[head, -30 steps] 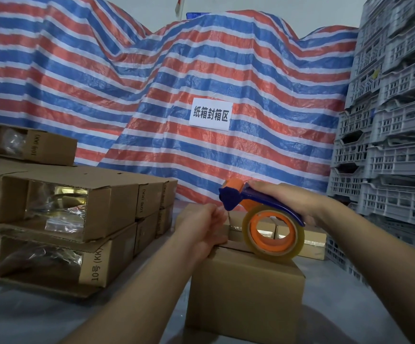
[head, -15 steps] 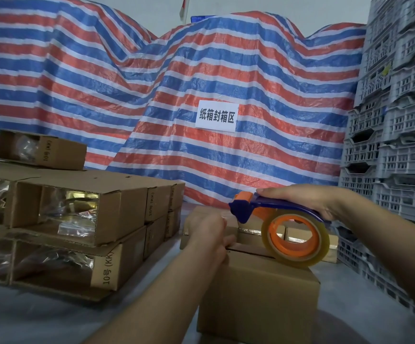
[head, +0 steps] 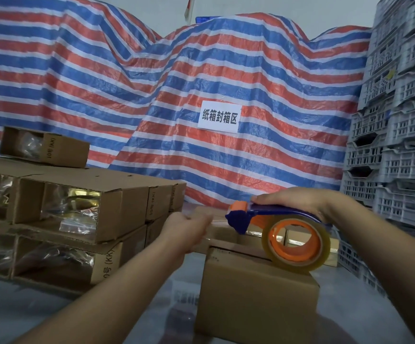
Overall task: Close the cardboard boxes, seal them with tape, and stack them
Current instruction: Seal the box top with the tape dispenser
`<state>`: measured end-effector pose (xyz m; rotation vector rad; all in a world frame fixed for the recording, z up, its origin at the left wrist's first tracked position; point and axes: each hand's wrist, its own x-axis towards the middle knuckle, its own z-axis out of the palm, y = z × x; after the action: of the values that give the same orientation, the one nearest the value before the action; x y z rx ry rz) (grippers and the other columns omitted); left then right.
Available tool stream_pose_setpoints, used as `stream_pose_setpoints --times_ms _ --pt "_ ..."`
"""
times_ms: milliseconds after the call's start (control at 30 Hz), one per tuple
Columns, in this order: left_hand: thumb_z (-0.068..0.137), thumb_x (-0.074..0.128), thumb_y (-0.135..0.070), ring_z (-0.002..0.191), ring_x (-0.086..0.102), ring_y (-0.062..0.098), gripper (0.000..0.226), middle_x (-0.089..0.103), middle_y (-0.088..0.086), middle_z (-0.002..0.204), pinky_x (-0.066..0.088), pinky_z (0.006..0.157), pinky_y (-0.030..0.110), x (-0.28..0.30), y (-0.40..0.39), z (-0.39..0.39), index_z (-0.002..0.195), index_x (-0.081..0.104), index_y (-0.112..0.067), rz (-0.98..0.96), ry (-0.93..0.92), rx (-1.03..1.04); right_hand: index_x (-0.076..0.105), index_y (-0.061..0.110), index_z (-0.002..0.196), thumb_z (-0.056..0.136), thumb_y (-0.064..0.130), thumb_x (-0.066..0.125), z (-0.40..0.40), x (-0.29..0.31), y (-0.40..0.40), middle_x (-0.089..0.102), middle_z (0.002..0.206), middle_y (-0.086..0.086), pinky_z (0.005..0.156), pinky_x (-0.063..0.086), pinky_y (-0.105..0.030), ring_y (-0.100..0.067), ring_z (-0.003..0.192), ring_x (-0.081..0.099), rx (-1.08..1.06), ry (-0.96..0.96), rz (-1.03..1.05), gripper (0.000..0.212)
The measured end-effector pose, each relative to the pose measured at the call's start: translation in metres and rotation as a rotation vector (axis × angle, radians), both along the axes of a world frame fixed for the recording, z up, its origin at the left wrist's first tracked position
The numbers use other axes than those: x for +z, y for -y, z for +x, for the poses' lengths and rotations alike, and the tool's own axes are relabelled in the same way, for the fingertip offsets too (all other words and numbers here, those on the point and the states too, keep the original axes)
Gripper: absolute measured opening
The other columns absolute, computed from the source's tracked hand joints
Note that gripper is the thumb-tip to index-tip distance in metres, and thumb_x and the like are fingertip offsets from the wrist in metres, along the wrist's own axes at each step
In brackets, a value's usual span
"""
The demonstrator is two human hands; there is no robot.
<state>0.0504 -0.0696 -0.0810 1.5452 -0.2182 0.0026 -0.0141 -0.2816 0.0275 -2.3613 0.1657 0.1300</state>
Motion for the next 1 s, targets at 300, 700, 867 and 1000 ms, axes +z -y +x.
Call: stream_pose_setpoints --times_ms 300,700,867,1000 --pt "0.091 0.065 -0.022 0.058 0.047 0.011 0.013 0.060 0.002 0.078 0.039 0.047 0.020 -0.023 -0.012 0.000 0.096 0.064 -0.010 0.080 -0.043 -0.027 0.057 0.016 0.117 0.092 0.057 0.060 0.018 0.005 -0.018 0.076 0.084 -0.002 0.060 0.055 -0.020 -0.012 0.067 0.072 0.050 -0.049 -0.230 0.048" --pt "0.090 0.066 -0.022 0.052 0.043 0.009 0.013 0.061 0.000 0.073 0.038 0.043 0.019 -0.049 -0.011 0.008 0.097 0.063 -0.012 0.046 -0.129 -0.058 0.060 0.017 0.118 0.087 0.061 0.063 0.032 0.007 -0.030 0.077 0.088 -0.002 0.065 0.055 -0.023 -0.014 0.073 0.073 0.022 -0.145 -0.369 0.054" --pt "0.091 0.067 -0.029 0.049 0.043 0.008 0.016 0.058 -0.004 0.066 0.037 0.042 0.019 -0.059 -0.006 0.012 0.090 0.063 -0.013 0.044 -0.200 -0.083 0.060 0.018 0.118 0.088 0.060 0.062 0.037 0.007 -0.031 0.078 0.087 -0.001 0.065 0.056 -0.023 -0.013 0.075 0.074 0.037 -0.168 -0.385 0.052" --pt "0.093 0.063 -0.031 0.051 0.040 0.008 0.018 0.056 -0.004 0.069 0.036 0.043 0.020 -0.062 -0.001 0.007 0.098 0.066 -0.014 0.048 -0.238 -0.132 0.059 0.018 0.117 0.089 0.060 0.060 0.038 0.006 -0.029 0.077 0.086 0.000 0.063 0.055 -0.021 -0.013 0.074 0.074 0.053 -0.164 -0.383 0.051"
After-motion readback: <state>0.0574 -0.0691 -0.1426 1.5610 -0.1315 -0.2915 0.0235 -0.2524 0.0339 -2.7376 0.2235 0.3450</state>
